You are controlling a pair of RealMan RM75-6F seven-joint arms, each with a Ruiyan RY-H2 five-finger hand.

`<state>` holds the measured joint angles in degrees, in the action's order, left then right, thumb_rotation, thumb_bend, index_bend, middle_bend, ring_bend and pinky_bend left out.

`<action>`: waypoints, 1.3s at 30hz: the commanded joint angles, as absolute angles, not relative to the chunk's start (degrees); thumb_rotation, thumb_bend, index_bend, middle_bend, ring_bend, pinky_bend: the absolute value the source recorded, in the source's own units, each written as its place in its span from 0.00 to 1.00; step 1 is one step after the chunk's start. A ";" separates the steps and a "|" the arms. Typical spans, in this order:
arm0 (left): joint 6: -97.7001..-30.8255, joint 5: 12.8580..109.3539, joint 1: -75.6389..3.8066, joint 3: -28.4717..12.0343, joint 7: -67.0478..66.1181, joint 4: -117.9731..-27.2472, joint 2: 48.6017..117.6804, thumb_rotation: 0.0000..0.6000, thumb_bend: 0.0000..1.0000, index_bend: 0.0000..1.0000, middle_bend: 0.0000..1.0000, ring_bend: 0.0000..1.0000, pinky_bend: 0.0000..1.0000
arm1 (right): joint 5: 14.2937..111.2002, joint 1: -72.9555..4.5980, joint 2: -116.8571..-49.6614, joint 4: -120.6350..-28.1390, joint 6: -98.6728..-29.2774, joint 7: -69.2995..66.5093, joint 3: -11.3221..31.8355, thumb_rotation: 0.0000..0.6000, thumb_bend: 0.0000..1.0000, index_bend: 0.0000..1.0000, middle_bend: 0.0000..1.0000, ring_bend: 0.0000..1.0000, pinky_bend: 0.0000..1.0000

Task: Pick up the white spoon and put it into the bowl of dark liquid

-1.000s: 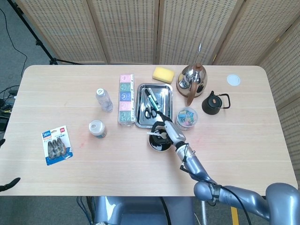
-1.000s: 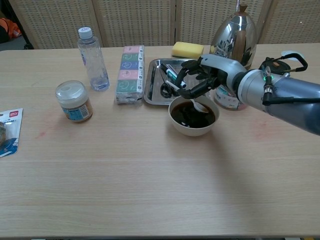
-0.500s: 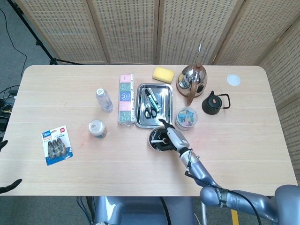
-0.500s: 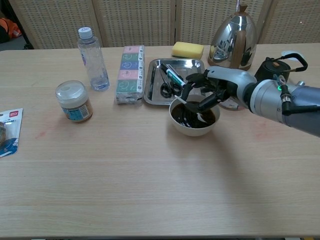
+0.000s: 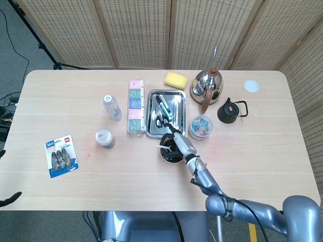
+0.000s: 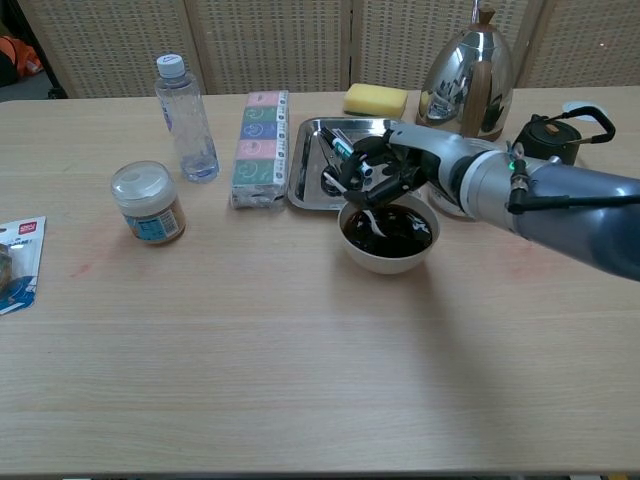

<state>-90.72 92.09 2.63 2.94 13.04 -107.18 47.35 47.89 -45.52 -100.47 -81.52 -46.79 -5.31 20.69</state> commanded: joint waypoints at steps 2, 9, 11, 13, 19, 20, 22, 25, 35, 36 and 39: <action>-90.53 92.07 2.55 2.95 12.97 -107.17 47.36 1.00 0.00 0.00 0.00 0.00 0.00 | 47.70 -45.43 -99.92 -81.26 -47.04 -5.59 21.29 1.00 0.62 0.62 0.00 0.00 0.00; -90.25 92.22 2.47 3.03 11.83 -107.48 47.64 1.00 0.00 0.00 0.00 0.00 0.00 | 48.35 -43.29 -95.36 -85.83 -46.69 -5.72 20.07 1.00 0.62 0.63 0.00 0.00 0.00; -90.18 92.46 2.44 3.12 11.53 -107.61 47.70 1.00 0.00 0.00 0.00 0.00 0.00 | 48.21 -42.80 -94.00 -87.35 -46.23 -5.54 19.49 1.00 0.62 0.63 0.00 0.00 0.00; -90.28 92.76 2.49 3.20 11.28 -107.70 47.76 1.00 0.00 0.00 0.00 0.00 0.00 | 47.87 -42.50 -92.73 -88.71 -45.59 -5.12 18.78 1.00 0.62 0.63 0.00 0.00 0.00; -90.84 92.92 2.74 3.22 11.58 -107.61 47.73 1.00 0.00 0.00 0.00 0.00 0.00 | 46.92 -42.66 -91.36 -90.88 -44.77 -4.30 17.92 1.00 0.64 0.63 0.00 0.00 0.00; -90.83 92.89 2.73 3.21 11.66 -107.58 47.72 1.00 0.00 0.00 0.00 0.00 0.00 | 46.86 -42.77 -91.44 -91.03 -44.72 -4.38 18.01 1.00 0.64 0.63 0.00 0.00 0.00; -90.79 92.87 2.71 3.20 11.80 -107.49 47.69 1.00 0.00 0.00 0.00 0.00 0.00 | 46.78 -43.11 -91.86 -91.07 -44.76 -4.45 18.23 1.00 0.64 0.62 0.00 0.00 0.00; -90.67 92.66 2.65 3.14 11.85 -107.41 47.68 1.00 0.00 0.00 0.00 0.00 0.00 | 46.21 -43.99 -93.22 -90.18 -44.98 -4.28 18.65 1.00 0.64 0.63 0.00 0.00 0.00; -90.59 91.98 2.61 2.90 12.11 -107.31 47.65 1.00 0.00 0.00 0.00 0.00 0.00 | 43.72 -45.94 -97.45 -84.52 -45.59 -5.01 20.41 1.00 0.65 0.63 0.00 0.00 0.00; -90.57 91.89 2.59 2.86 12.17 -107.30 47.64 1.00 0.00 0.00 0.00 0.00 0.00 | 43.81 -45.89 -97.29 -84.40 -45.59 -5.22 20.59 1.00 0.65 0.63 0.00 0.00 0.00; -90.42 91.67 2.52 2.78 12.11 -107.29 47.66 1.00 0.00 0.00 0.00 0.00 0.00 | 44.20 -45.48 -96.40 -84.69 -45.75 -5.57 20.80 1.00 0.65 0.63 0.00 0.00 0.00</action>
<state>-90.42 91.67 2.53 2.79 12.11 -107.29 47.65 44.07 -45.65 -96.71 -84.55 -45.68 -5.37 20.70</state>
